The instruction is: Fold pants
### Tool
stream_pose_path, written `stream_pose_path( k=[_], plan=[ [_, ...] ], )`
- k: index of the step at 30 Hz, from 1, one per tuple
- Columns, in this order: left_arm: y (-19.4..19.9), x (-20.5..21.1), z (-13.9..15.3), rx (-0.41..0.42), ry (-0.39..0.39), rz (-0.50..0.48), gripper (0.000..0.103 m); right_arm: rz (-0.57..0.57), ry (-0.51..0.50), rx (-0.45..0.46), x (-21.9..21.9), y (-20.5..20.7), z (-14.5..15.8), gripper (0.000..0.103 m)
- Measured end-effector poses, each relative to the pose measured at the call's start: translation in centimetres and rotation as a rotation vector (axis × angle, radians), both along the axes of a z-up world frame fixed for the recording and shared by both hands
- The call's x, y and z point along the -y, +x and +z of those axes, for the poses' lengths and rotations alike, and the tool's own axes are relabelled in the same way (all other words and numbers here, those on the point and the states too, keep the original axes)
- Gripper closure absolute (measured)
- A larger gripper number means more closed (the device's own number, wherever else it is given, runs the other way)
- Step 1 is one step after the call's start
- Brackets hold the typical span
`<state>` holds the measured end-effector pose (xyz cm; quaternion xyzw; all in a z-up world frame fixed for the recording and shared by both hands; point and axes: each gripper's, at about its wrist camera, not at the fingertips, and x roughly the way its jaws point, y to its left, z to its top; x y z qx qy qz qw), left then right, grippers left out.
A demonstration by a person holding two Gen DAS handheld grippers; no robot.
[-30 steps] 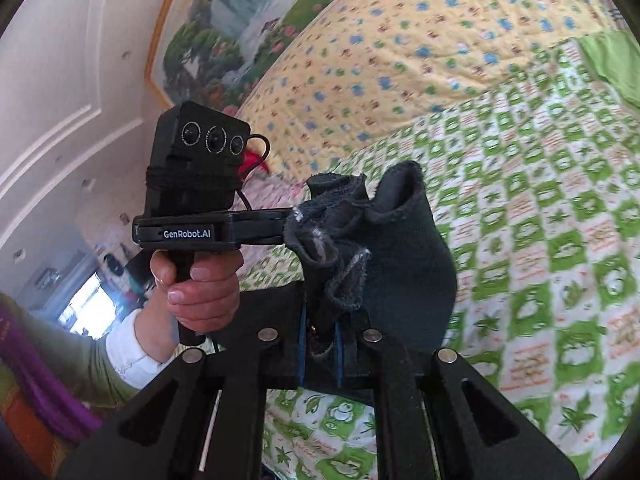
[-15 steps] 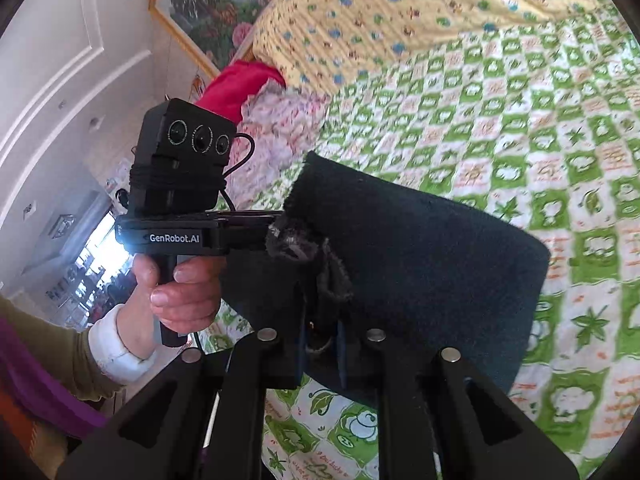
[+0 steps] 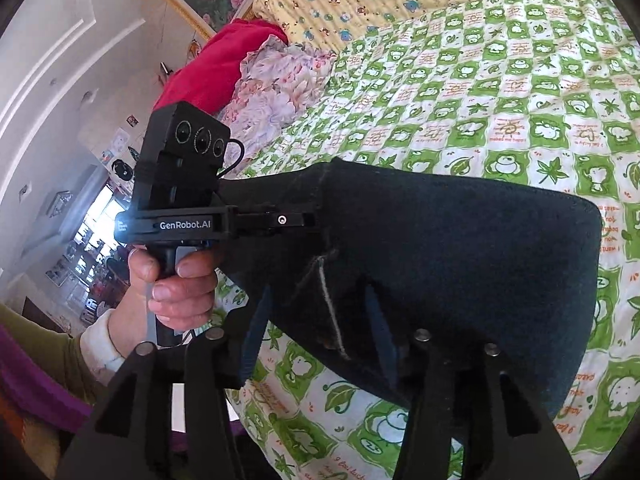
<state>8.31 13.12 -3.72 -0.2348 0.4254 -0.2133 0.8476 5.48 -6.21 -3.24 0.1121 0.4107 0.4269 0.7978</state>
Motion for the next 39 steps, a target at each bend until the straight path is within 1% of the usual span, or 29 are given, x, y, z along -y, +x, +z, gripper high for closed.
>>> stream_pose_path(
  k=[4, 6, 8, 14, 16, 22, 29, 33, 39],
  plan=[
    [-1.5, -1.0, 0.2, 0.002, -0.006, 0.055, 0.086, 0.009, 0.01, 0.01, -0.4, -0.2, 0.7, 0.052],
    [-2.4, -1.7, 0.2, 0.005, -0.007, 0.087, 0.082, 0.013, 0.008, 0.029, -0.7, -0.4, 1.4, 0.052],
    [-3.6, -2.5, 0.2, 0.004, -0.017, 0.13, 0.082, 0.016, 0.011, 0.045, -0.8, -0.6, 2.0, 0.052],
    [-6.8, -4.2, 0.2, 0.006, -0.036, 0.201, 0.08, 0.024, 0.015, 0.077, -1.5, -0.7, 3.3, 0.051],
    [-7.8, -4.7, 0.3, 0.008, -0.043, 0.227, 0.079, 0.026, 0.008, 0.084, -1.9, -0.6, 3.4, 0.051],
    [-10.2, -5.9, 0.4, 0.01, -0.051, 0.301, 0.079, 0.05, 0.011, 0.086, -3.2, -0.7, 3.6, 0.051],
    [-13.1, -7.6, 1.0, 0.02, -0.041, 0.439, 0.077, 0.11, 0.008, 0.101, -5.5, -0.7, 4.0, 0.051],
    [-14.9, -9.1, 1.6, 0.039, -0.06, 0.506, 0.072, 0.144, 0.012, 0.107, -7.2, -0.3, 4.2, 0.051],
    [-17.5, -11.6, 1.4, 0.023, -0.087, 0.601, 0.072, 0.209, -0.001, 0.107, -10.6, 0.6, 4.2, 0.051]
  ],
)
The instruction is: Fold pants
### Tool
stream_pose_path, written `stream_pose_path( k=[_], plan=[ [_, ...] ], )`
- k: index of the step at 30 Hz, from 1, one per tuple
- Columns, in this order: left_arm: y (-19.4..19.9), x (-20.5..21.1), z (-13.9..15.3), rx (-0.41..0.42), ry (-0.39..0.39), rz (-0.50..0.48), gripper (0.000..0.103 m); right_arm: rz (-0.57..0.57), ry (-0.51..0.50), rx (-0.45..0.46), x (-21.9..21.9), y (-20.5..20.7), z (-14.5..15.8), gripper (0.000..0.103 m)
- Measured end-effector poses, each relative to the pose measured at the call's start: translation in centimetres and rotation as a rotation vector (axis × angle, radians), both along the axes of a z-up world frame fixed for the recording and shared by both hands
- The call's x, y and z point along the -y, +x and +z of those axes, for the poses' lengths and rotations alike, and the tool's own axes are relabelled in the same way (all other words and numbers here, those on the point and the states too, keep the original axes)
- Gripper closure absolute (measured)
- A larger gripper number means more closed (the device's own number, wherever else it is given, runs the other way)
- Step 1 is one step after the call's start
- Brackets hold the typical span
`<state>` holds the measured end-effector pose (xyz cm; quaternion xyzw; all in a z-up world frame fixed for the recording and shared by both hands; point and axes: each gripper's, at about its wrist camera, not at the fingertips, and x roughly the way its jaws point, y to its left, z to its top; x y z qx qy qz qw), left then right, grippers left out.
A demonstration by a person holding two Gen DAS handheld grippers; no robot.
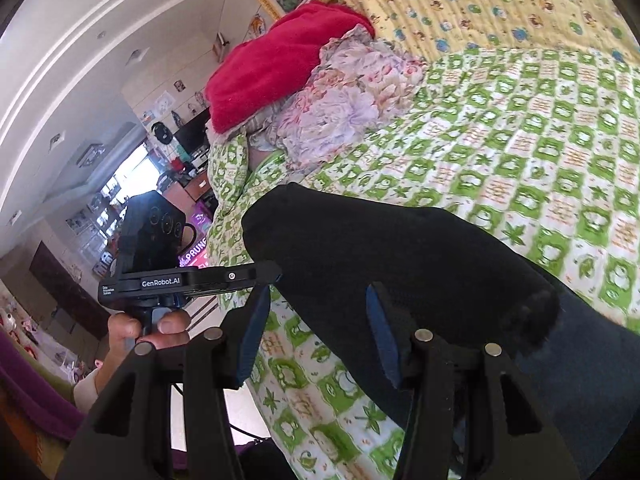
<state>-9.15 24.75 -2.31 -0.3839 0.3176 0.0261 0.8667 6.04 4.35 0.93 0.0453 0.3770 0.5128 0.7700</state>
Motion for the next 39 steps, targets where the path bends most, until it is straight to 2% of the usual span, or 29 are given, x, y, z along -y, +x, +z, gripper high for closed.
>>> stream_pose_path(
  k=[4, 9, 12, 18, 23, 25, 31, 35, 39],
  plan=[
    [-1.9, -1.5, 0.1, -0.006, 0.009, 0.071, 0.072, 0.037, -0.006, 0.0, -2.1, 0.6, 0.0, 0.051],
    [-4.1, -3.4, -0.2, -0.008, -0.028, 0.162, 0.072, 0.063, -0.006, -0.018, -4.4, 1.6, -0.2, 0.051],
    [-5.4, -4.4, -0.5, -0.019, -0.042, 0.221, 0.065, 0.08, -0.011, -0.022, -5.9, 2.1, -0.3, 0.051],
    [-7.6, -6.5, -1.0, -0.027, -0.075, 0.325, 0.062, 0.112, -0.032, -0.024, -8.5, 2.9, -0.3, 0.051],
    [-8.2, -8.1, -1.8, -0.033, -0.096, 0.373, 0.061, 0.142, -0.064, -0.014, -11.6, 4.1, -0.2, 0.05],
    [-8.3, -8.6, -2.2, -0.033, -0.108, 0.384, 0.056, 0.161, -0.075, -0.004, -13.1, 4.7, -0.1, 0.049],
    [-8.2, -9.9, -3.1, -0.041, -0.13, 0.433, 0.056, 0.217, -0.139, 0.039, -18.1, 6.6, -0.4, 0.046],
    [-7.9, -10.7, -3.8, -0.055, -0.139, 0.446, 0.054, 0.27, -0.194, 0.05, -21.9, 8.0, -1.3, 0.046],
    [-7.6, -11.1, -4.5, -0.055, -0.156, 0.451, 0.052, 0.335, -0.247, 0.023, -25.2, 9.5, -2.7, 0.046]
  ],
)
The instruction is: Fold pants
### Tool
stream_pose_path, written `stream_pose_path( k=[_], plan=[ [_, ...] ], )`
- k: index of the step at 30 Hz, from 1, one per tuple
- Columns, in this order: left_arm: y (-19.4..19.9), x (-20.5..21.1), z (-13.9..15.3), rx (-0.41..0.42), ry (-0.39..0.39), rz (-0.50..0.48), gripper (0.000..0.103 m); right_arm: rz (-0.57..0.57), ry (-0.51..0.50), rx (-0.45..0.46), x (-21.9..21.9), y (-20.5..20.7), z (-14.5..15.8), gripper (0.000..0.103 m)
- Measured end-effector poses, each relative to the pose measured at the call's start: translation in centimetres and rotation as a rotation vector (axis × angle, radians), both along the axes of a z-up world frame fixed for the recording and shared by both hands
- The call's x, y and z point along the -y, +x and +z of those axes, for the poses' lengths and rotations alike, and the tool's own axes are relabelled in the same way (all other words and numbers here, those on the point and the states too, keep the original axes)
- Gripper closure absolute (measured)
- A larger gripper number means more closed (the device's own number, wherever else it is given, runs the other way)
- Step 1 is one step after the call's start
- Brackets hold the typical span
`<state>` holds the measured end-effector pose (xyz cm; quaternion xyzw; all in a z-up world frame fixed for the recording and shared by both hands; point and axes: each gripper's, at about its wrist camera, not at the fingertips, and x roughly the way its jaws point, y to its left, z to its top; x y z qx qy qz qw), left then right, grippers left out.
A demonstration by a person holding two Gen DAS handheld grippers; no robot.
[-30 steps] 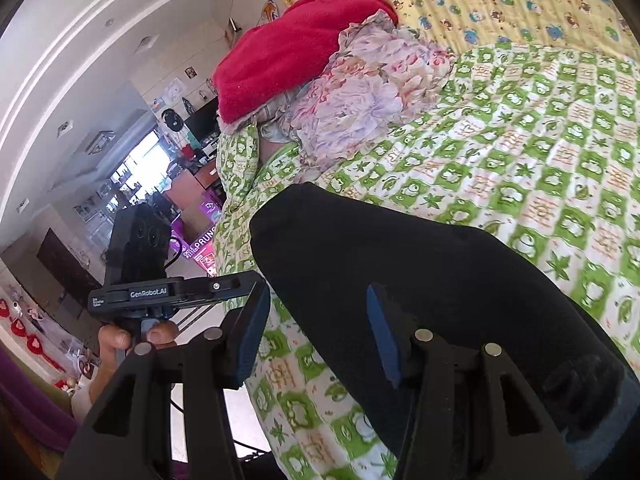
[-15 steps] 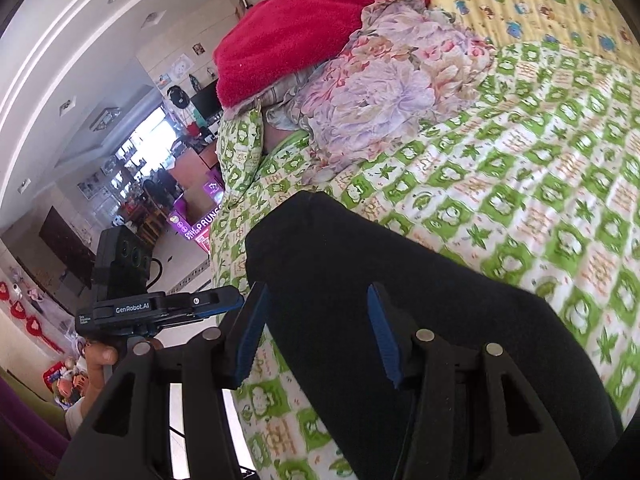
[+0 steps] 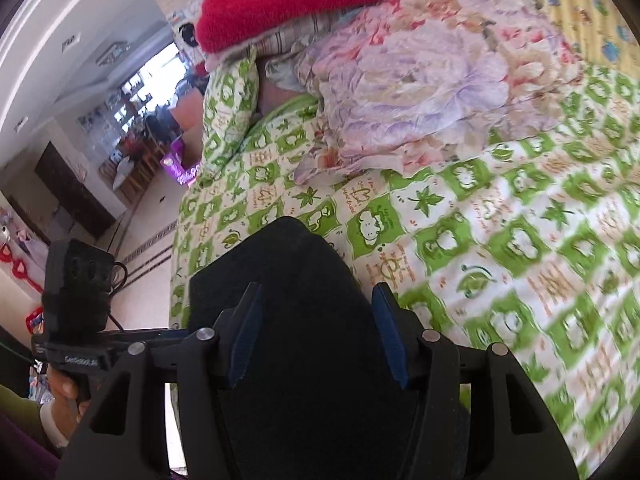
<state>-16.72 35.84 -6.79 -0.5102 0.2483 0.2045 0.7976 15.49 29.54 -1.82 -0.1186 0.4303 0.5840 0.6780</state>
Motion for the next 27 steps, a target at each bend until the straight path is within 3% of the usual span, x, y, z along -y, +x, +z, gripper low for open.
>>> stream_pose_path(
  k=[4, 6, 9, 13, 14, 15, 16, 17, 27],
  plan=[
    [0.5, -0.3, -0.3, 0.003, -0.001, 0.004, 0.051, 0.055, -0.028, -0.086, -1.9, 1.5, -1.7, 0.046],
    [0.8, -0.5, -0.3, 0.003, 0.001, 0.007, 0.051, 0.059, -0.059, -0.125, -2.6, 2.4, -2.7, 0.061],
    [1.5, -0.9, -0.3, -0.002, 0.011, 0.011, 0.051, 0.053, -0.062, -0.17, -2.8, 3.3, -3.5, 0.069],
    [2.8, -1.4, -0.2, -0.012, 0.038, 0.013, 0.053, 0.047, -0.044, -0.186, -2.2, 3.4, -3.3, 0.072],
    [3.1, -1.4, -0.2, -0.015, 0.046, 0.012, 0.053, 0.046, -0.042, -0.187, -2.1, 3.4, -3.2, 0.073],
    [3.3, -1.4, -0.1, -0.015, 0.051, 0.01, 0.059, 0.043, -0.037, -0.189, -2.0, 3.4, -3.1, 0.073],
    [3.3, -1.4, 0.0, -0.011, 0.052, 0.006, 0.071, 0.04, -0.032, -0.19, -1.9, 3.3, -2.9, 0.073],
    [3.5, -1.3, 0.1, 0.001, 0.043, -0.012, 0.074, 0.039, -0.028, -0.189, -1.9, 3.3, -2.8, 0.074],
    [3.5, 0.4, 4.3, 0.074, 0.099, -0.044, 0.077, 0.018, 0.112, -0.162, 1.8, 1.9, 1.8, 0.078]
  ],
)
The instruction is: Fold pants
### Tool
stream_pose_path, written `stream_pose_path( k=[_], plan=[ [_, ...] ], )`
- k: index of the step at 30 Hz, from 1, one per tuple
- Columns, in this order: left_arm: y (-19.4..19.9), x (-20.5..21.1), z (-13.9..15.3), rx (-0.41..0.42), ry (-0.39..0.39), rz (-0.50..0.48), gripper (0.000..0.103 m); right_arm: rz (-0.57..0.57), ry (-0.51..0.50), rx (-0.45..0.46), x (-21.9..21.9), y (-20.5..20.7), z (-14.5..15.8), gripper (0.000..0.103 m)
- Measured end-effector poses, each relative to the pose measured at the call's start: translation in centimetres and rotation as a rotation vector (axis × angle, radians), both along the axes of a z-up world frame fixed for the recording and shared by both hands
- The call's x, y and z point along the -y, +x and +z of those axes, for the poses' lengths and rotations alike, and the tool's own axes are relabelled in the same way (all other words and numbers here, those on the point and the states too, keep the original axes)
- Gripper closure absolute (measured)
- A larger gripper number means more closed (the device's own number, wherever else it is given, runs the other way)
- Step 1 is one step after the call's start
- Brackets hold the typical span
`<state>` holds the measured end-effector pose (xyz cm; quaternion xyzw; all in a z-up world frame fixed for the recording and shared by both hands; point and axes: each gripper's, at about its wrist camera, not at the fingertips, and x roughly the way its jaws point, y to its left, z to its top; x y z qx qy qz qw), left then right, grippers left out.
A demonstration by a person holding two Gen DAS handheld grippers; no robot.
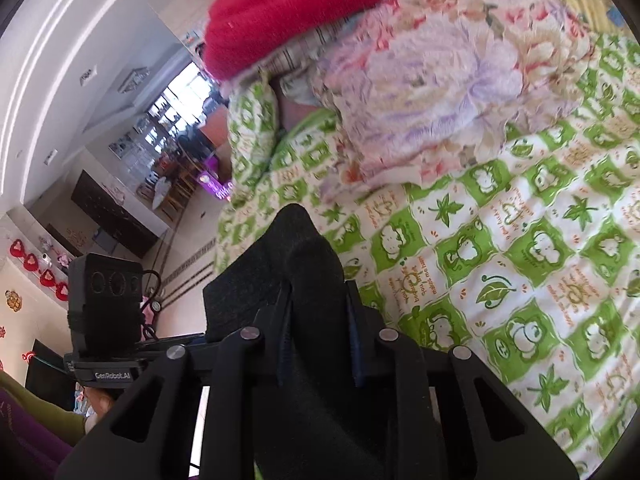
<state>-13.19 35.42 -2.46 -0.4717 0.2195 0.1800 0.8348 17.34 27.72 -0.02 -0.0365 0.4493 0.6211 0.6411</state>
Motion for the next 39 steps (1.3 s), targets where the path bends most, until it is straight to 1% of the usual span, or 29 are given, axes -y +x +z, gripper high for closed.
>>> stream_pose_path(
  k=[2, 7, 12, 17, 22, 28, 32, 34, 39],
  plan=[
    [0.2, 0.9, 1.5, 0.036, 0.014, -0.023, 0.077, -0.013, 0.042, 0.004, 1.4, -0.4, 1.3, 0.079],
    [1.6, 4.2, 5.5, 0.106, 0.087, -0.11, 0.077, -0.06, 0.161, 0.01, 6.3, -0.9, 4.5, 0.08],
    [3.8, 7.7, 8.0, 0.15, 0.131, -0.206, 0.077, -0.119, 0.229, 0.035, 11.2, -1.6, 6.6, 0.08],
    [5.5, 11.0, 9.2, 0.165, 0.15, -0.289, 0.079, -0.189, 0.273, 0.061, 16.9, -2.0, 7.6, 0.081],
    [7.7, 15.2, 10.1, 0.166, 0.171, -0.386, 0.079, -0.257, 0.303, 0.072, 21.9, -2.4, 7.4, 0.082],
    [10.6, 19.9, 9.9, 0.142, 0.189, -0.486, 0.079, -0.336, 0.32, 0.072, 27.6, -2.4, 6.6, 0.082],
    [12.0, 22.3, 9.7, 0.125, 0.184, -0.54, 0.079, -0.381, 0.332, 0.065, 30.9, -2.7, 5.8, 0.082],
    [12.7, 23.8, 9.6, 0.115, 0.194, -0.572, 0.079, -0.401, 0.343, 0.058, 32.2, -2.9, 5.4, 0.082],
    [13.8, 26.0, 9.0, 0.09, 0.199, -0.627, 0.079, -0.458, 0.364, 0.039, 35.4, -3.0, 4.2, 0.083]
  ],
)
